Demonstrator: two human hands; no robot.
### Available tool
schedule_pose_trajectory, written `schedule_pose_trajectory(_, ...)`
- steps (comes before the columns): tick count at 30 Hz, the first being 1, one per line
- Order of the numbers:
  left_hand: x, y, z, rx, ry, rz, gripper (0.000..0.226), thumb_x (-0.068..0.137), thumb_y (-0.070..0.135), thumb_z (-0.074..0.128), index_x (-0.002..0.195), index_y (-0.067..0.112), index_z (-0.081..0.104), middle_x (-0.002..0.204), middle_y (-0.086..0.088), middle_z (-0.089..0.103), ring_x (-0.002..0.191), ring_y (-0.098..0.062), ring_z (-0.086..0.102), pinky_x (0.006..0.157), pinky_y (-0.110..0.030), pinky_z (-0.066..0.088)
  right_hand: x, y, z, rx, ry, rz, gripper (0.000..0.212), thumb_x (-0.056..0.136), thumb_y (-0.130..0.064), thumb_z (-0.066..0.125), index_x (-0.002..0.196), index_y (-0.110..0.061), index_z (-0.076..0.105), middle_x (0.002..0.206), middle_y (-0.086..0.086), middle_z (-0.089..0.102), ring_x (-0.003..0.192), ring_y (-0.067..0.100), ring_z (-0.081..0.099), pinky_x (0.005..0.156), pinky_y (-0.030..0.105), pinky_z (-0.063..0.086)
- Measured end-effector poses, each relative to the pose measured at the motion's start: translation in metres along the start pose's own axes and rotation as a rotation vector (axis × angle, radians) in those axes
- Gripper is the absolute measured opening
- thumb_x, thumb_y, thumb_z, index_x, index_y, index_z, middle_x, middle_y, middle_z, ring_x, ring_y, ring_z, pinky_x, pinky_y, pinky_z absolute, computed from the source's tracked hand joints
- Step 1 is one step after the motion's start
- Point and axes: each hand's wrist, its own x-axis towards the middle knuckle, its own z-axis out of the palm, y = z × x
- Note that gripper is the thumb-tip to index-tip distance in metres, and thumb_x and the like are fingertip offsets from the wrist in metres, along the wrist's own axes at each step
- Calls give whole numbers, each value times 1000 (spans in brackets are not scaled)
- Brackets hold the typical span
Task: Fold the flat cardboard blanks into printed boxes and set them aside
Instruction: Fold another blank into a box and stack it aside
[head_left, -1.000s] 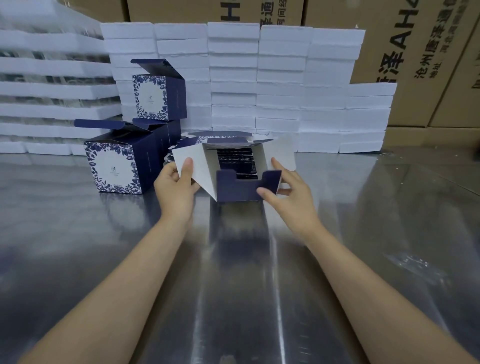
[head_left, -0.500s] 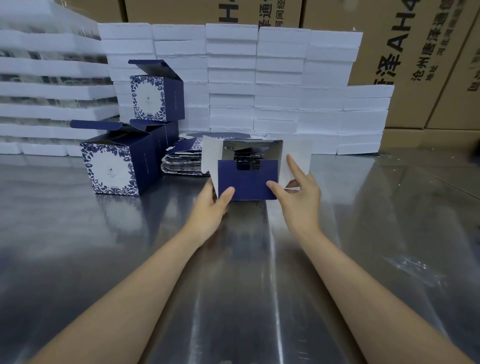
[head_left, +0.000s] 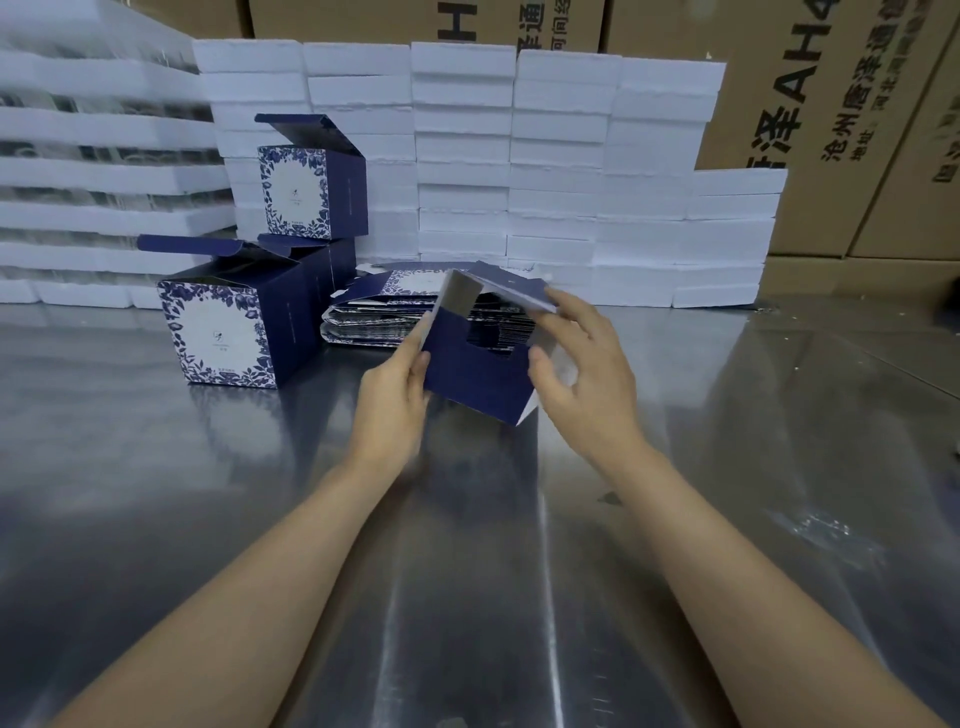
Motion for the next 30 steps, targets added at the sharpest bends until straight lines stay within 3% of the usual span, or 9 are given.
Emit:
schedule_pose_trajectory(3, -3, 3, -1, -3, -120, 24, 47, 102, 7, 42, 147, 17, 39, 89, -3, 65, 81, -14, 61, 82, -20, 47, 7, -5, -8, 219, -6, 175, 44, 88, -28, 39, 125, -30, 63, 137, -14, 47, 125, -1, 38, 101, 26, 40)
schedule_pose_trajectory(6, -5, 5, -5, 2, -160, 143, 60, 100, 10, 48, 148, 35, 22, 108, 19, 64, 92, 9, 57, 76, -6, 38, 14, -5, -20, 410, 7, 342, 49, 86, -24, 32, 125, -33, 61, 141, -3, 48, 134, 4, 36, 104, 50, 41)
schedule_pose_trajectory(8, -4, 3, -6, 65, -232, 230, 67, 98, 24, 56, 145, 50, 16, 143, 24, 43, 117, 8, 50, 94, -18, 46, 17, -3, -25, 530, 30, 420, 57, 79, -19, 30, 127, -28, 60, 137, -3, 52, 119, -7, 48, 93, 43, 51)
schedule_pose_trajectory(10, -4, 1, -6, 231, -308, 275, 80, 90, 38, 64, 143, 57, 8, 157, 12, 25, 132, -7, 37, 91, -31, 46, 19, -1, -27, 587, 39, 459, 62, 75, -12, 31, 130, -25, 57, 121, -6, 55, 86, -11, 54, 71, 26, 53)
schedule_pose_trajectory(14, -4, -3, 2, 383, -264, 438, 91, 80, 13, 78, 150, 34, 24, 144, -15, 36, 127, -28, 42, 93, -41, 49, 12, 5, -23, 496, 1, 396, 67, 83, 9, 41, 127, -40, 55, 121, -26, 51, 87, -15, 52, 68, 14, 50)
schedule_pose_trajectory(18, -3, -8, -2, 398, -241, 447, 87, 82, 13, 76, 148, 34, 25, 135, -11, 42, 118, -24, 47, 91, -42, 51, 10, 7, -20, 378, -11, 325, 65, 86, 4, 52, 133, -41, 51, 140, -8, 47, 74, -5, 48, 78, 26, 50)
schedule_pose_trajectory(24, -7, -1, 2, 346, -235, 444, 80, 82, 17, 75, 149, 28, 31, 125, -10, 46, 111, -26, 51, 84, -42, 53, 9, 4, -19, 307, 149, 162, 84, 87, 9, 51, 140, -48, 20, 114, -24, 57, 92, 3, 53, 72, 14, 42)
schedule_pose_trajectory(28, -9, 0, 5, 332, -216, 393, 80, 81, 17, 76, 149, 23, 34, 122, -10, 48, 111, -22, 49, 77, -33, 50, 8, 3, -19, 182, 98, 78, 41, 93, -3, 42, 122, -23, 64, 115, -17, 61, 112, 13, 47, 101, 42, 40)
schedule_pose_trajectory(30, -9, 1, 5, 321, -220, 377, 80, 82, 18, 76, 150, 23, 33, 123, -9, 48, 112, -19, 46, 77, -30, 48, 5, 2, -16, 184, 40, 74, 33, 92, -12, 43, 109, -17, 71, 126, -9, 58, 123, 16, 42, 107, 46, 33)
